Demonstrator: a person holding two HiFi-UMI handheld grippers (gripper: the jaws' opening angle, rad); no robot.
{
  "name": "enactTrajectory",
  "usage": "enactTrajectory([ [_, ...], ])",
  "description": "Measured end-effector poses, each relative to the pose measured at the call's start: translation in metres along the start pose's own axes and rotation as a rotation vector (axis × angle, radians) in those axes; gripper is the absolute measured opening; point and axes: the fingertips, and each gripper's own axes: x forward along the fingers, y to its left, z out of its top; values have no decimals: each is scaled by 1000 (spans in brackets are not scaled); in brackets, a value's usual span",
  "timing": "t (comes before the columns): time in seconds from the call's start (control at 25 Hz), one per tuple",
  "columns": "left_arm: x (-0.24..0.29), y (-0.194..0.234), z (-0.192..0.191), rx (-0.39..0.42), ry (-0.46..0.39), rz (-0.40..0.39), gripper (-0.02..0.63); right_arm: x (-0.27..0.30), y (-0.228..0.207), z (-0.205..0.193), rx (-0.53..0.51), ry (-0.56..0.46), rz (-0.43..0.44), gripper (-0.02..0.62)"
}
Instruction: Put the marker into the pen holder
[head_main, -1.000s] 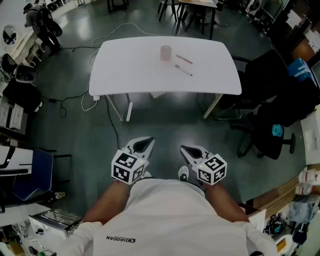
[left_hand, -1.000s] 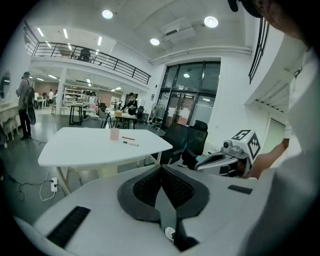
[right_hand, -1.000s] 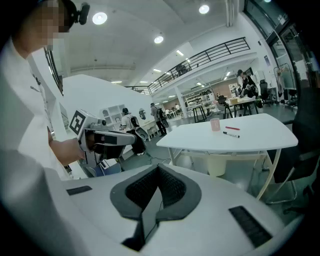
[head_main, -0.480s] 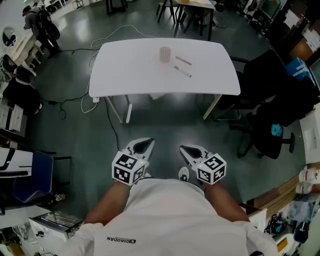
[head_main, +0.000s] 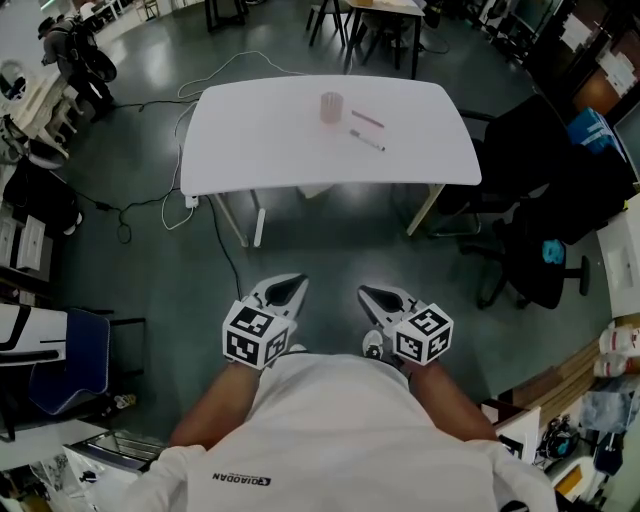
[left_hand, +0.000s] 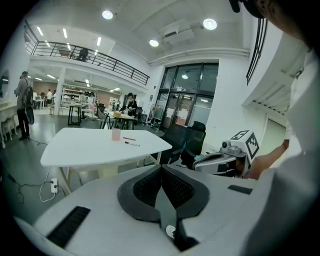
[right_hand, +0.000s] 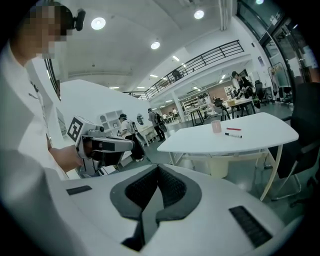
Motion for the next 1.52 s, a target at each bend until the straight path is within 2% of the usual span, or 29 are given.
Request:
enactTrajectory([
  [0.44, -36, 28, -22, 15, 22, -32, 29, 21, 30, -13, 93, -38, -60, 18],
  [0.72, -44, 37, -29, -7, 22, -41, 29, 24, 38, -13, 84, -14, -82, 18],
  [1.04, -22, 41, -26, -24, 29, -40, 29, 33, 10, -12, 110, -14, -80, 18],
  [1.36, 15, 61, 1, -48, 38, -8, 29, 53, -44, 29, 113, -55, -54, 18],
  [1.52, 43, 74, 23, -42, 39, 4, 29, 61, -77, 44, 57, -31, -64, 18],
])
